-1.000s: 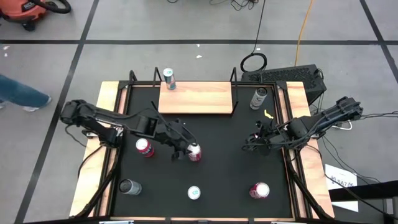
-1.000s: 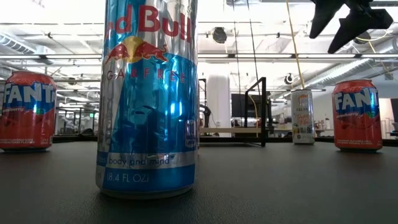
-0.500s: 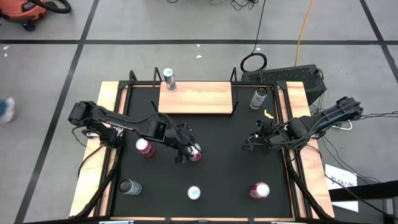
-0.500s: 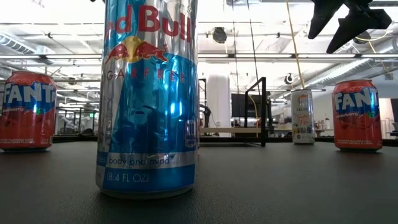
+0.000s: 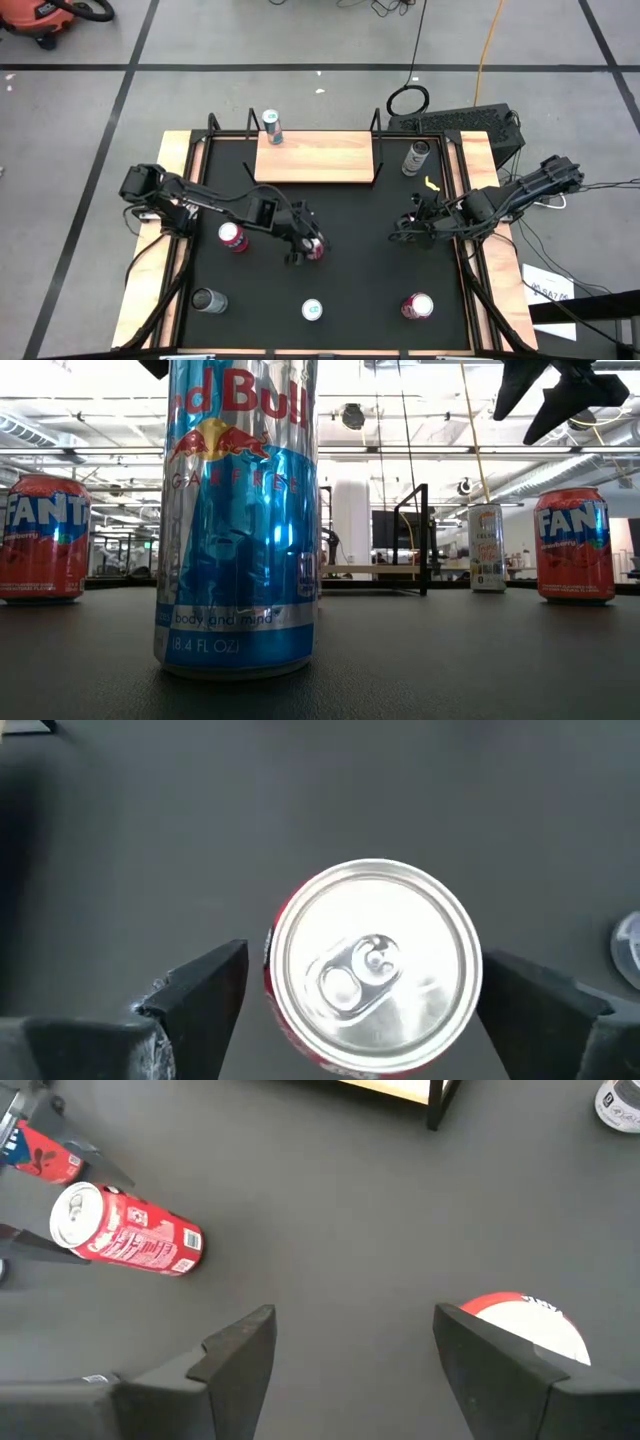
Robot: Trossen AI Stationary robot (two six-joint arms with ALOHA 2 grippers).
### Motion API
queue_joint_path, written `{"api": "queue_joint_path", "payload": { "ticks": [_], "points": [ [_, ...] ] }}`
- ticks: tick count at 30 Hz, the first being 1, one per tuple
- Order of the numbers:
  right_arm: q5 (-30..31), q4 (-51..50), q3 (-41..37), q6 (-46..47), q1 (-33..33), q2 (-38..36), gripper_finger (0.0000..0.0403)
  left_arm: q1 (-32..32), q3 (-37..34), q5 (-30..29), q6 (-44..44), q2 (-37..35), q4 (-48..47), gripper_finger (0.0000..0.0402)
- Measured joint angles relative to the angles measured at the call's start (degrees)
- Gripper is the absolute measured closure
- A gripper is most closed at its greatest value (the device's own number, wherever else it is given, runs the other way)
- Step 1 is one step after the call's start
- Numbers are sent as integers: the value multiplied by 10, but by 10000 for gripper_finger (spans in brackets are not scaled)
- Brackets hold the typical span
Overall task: Place canned beverage on shelf
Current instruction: Put the top red white soda can on the shelf
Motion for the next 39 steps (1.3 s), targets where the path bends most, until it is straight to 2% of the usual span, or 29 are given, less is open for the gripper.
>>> {"api": "queue_joint_path", "payload": {
  "ticks": [9, 13, 16, 25, 29, 33, 39],
  "points": [
    [0, 4, 0, 1, 0, 0, 145, 10, 0, 3, -2, 9, 7, 127],
    [0, 2, 0, 6, 0, 0, 145, 26, 0, 3, 10, 2, -1, 131],
    [5, 2, 0, 11, 0, 0, 145, 50, 14, 0, 41, -11, -45, 131],
    [31, 4, 0, 11, 0, 0, 145, 202, 135, 4, 143, -27, -196, 130],
    [43, 3, 0, 4, 0, 0, 145, 285, 178, 24, 170, -29, -201, 129],
    [47, 3, 0, 4, 0, 0, 145, 368, 187, 54, 197, -26, -169, 129],
    [47, 3, 0, 1, 0, 0, 145, 445, 187, 72, 223, 2, -153, 128]
  ]
}}
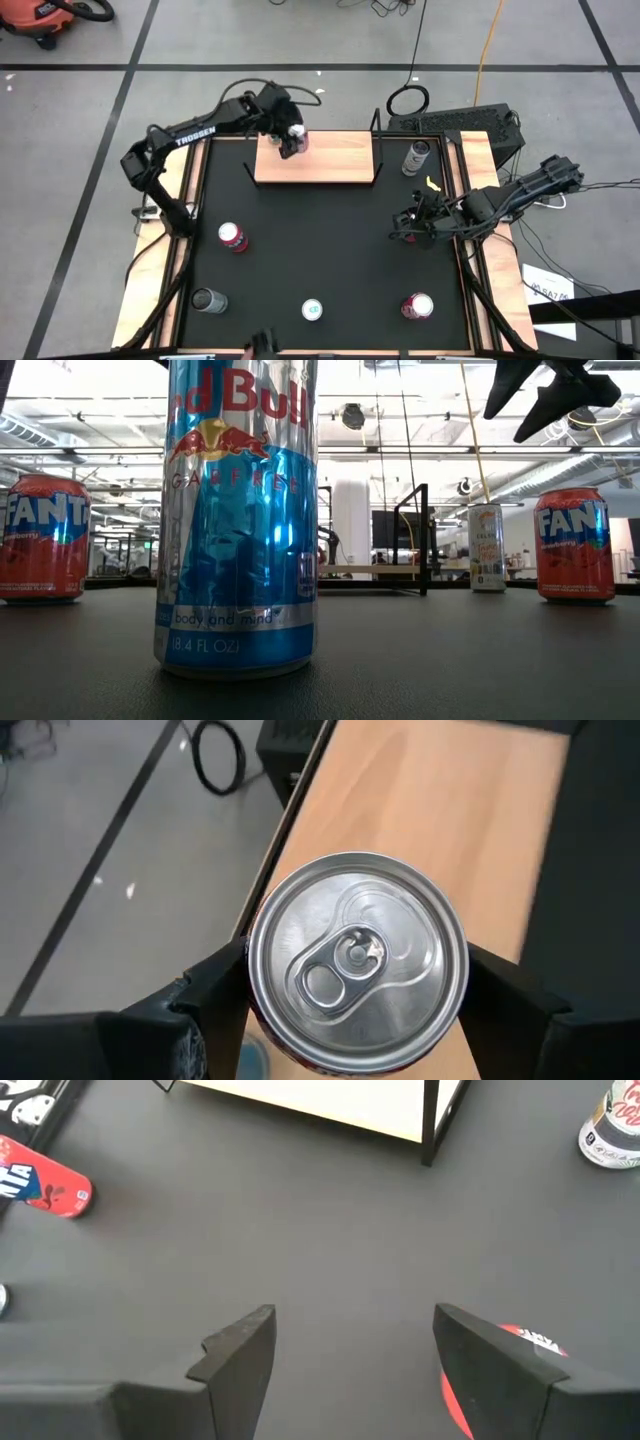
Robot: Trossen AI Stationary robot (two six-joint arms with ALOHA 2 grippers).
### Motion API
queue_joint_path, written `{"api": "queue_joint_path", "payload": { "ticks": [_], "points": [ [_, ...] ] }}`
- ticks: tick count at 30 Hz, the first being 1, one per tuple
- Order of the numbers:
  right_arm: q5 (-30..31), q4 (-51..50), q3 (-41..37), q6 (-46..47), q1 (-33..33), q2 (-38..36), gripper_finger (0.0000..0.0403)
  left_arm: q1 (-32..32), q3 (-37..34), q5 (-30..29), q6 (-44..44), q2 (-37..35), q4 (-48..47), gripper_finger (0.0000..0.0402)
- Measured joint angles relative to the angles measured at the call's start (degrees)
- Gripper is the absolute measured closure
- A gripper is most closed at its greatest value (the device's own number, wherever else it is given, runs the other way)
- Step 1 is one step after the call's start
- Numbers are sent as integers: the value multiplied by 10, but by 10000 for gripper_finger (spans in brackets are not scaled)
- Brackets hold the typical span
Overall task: Place canned beverage on shelf
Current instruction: Put the top red white soda can on the shelf
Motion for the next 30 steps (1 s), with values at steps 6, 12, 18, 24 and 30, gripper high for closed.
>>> {"api": "queue_joint_path", "payload": {
  "ticks": [6, 12, 18, 24, 30],
  "points": [
    [0, -8, 0, -1, 0, 0, 145, 9, 0, 9, 5, 34, 4, 128],
    [-1, -18, 0, -1, -3, 0, 145, 8, 0, 16, 5, 60, 15, 128],
    [21, -17, 0, -1, -23, 0, 145, 8, 0, 14, 3, 65, 22, 127],
    [26, -13, 0, -30, -47, 0, 145, 8, 0, 14, 0, 66, 22, 116],
    [25, 0, 0, -57, -64, 0, 140, 8, 0, 12, -15, 65, 20, 73]
  ]
}}
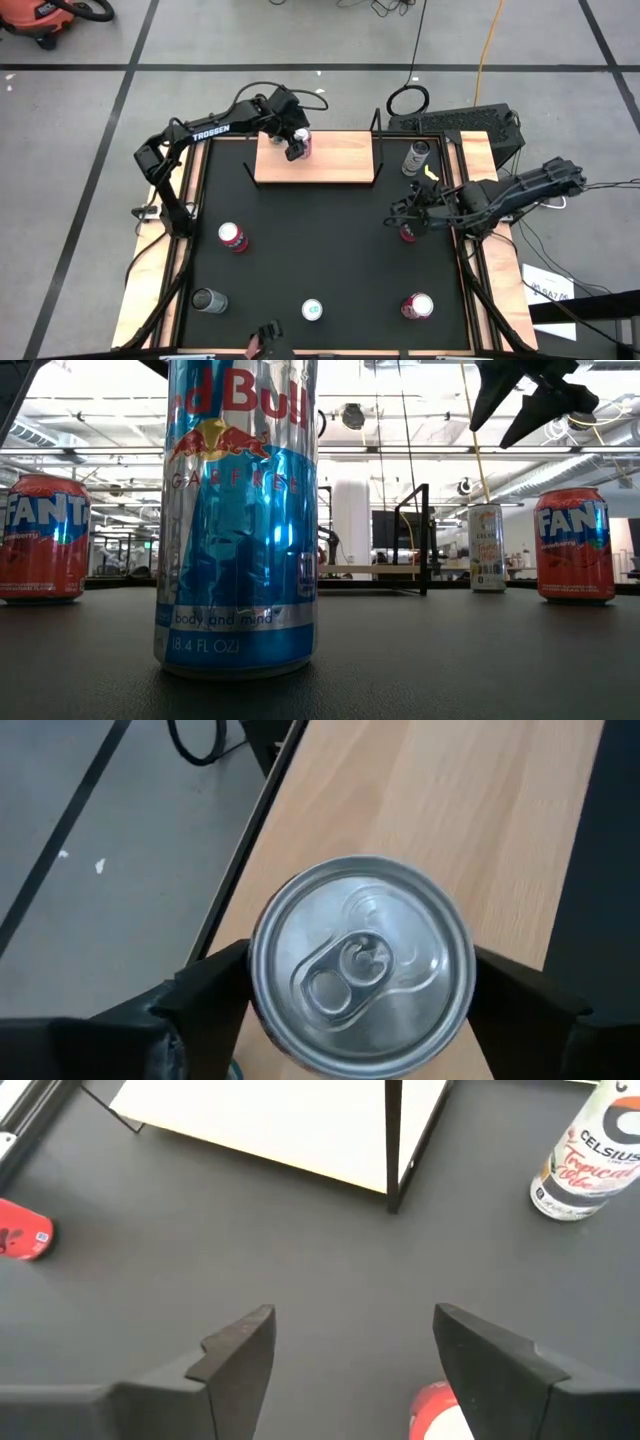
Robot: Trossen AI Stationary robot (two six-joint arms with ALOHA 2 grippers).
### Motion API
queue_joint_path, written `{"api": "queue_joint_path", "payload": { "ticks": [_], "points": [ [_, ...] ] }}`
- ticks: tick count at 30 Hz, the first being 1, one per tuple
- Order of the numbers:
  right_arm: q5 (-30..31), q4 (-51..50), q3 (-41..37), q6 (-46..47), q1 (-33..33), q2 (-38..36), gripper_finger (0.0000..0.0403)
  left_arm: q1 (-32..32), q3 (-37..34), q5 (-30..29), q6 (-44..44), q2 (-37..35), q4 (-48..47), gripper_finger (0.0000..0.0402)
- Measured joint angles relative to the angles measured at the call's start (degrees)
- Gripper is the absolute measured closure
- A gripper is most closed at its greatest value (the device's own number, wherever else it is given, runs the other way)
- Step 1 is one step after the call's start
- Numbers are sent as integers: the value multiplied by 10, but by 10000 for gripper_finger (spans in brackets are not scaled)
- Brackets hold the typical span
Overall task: Place canned beverage on shelf
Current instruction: Put the top red white soda can on the shelf
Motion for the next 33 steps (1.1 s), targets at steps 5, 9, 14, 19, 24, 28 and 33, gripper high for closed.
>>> {"api": "queue_joint_path", "payload": {
  "ticks": [5, 9, 14, 19, 24, 28, 33],
  "points": [
    [-15, 5, 0, -10, -14, 0, 128, 0, 27, -24, -20, -3, -35, 35],
    [-16, 5, 0, -32, -33, 0, 124, 0, 65, -30, -82, -3, -62, 22],
    [-31, 5, 0, -76, -74, 0, 124, -3, 83, -40, -195, -4, -68, 20],
    [-63, 8, 0, -119, -115, 0, 124, -4, 83, -68, -224, -4, -93, 20],
    [-77, 36, 0, -152, -137, 0, 124, -5, 83, -71, -225, -4, -94, 20],
    [-77, 62, 0, -168, -148, 0, 124, -11, 83, -71, -223, 5, -88, 20],
    [-77, 80, 0, -173, -154, 0, 124, -23, 83, -71, -221, 30, -89, 20]
  ]
}}
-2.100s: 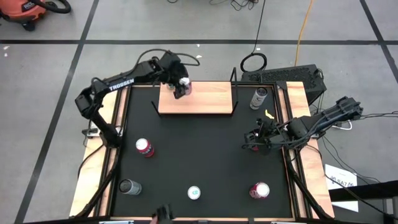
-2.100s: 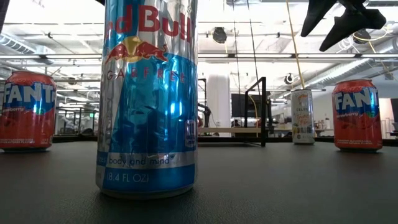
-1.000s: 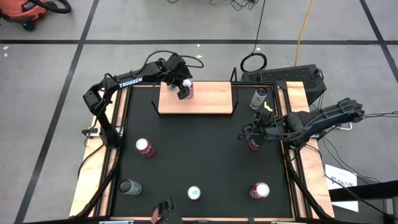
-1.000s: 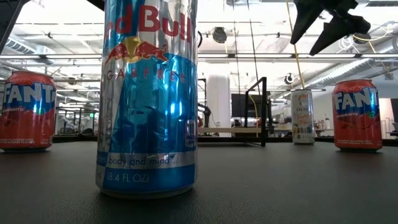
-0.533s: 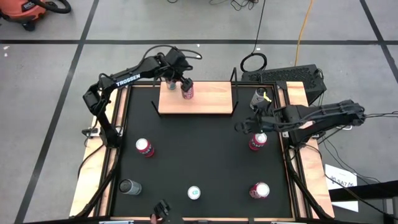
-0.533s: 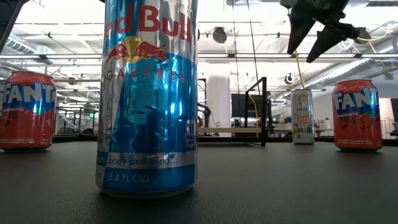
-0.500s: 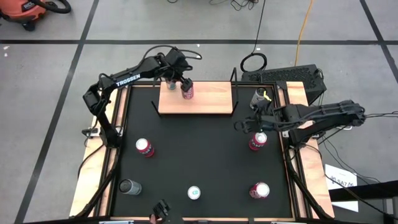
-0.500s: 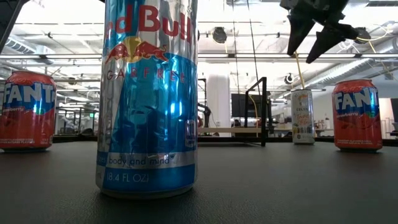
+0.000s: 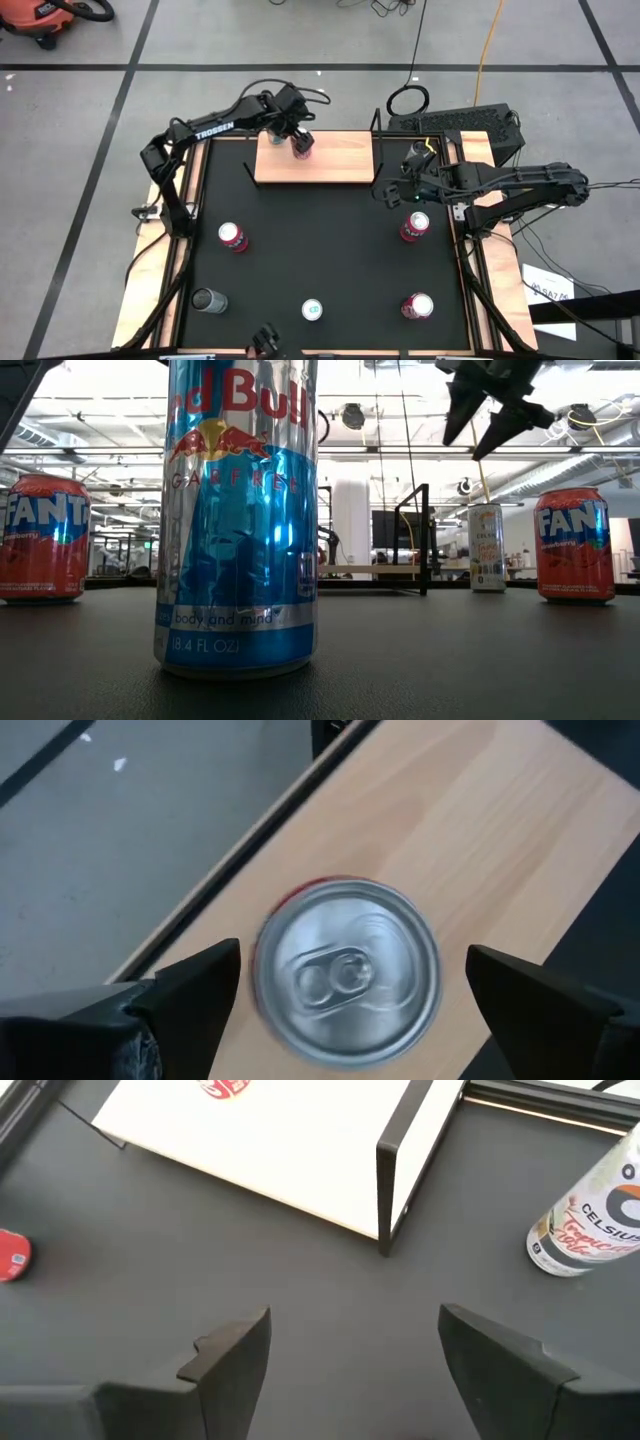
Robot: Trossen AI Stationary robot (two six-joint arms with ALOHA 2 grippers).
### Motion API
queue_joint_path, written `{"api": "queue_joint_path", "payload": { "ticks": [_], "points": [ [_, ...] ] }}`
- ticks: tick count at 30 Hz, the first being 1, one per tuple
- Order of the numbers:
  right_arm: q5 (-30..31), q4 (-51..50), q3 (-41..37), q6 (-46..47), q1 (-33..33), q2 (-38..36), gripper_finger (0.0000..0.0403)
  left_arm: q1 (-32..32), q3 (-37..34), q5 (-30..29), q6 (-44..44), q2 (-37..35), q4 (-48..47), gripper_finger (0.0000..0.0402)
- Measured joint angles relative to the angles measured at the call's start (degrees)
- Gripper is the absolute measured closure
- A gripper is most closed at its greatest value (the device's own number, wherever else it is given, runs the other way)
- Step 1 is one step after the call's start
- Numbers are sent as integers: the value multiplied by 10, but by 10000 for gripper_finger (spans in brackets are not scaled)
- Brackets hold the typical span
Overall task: Place canned beverage on shelf
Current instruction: Put the top red white soda can on the shelf
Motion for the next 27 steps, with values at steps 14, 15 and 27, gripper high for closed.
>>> {"api": "queue_joint_path", "payload": {
  "ticks": [14, 15, 27],
  "points": [
    [0, 2, 0, -1, 0, 0, 124, 8, 0, 12, 119, 13, 4, 106],
    [0, 2, 0, -2, 0, 0, 124, 8, 0, 19, 144, 13, 6, 113],
    [2, 2, 0, -4, 0, 0, 124, 36, 0, 17, 268, 13, 34, 121]
  ]
}}
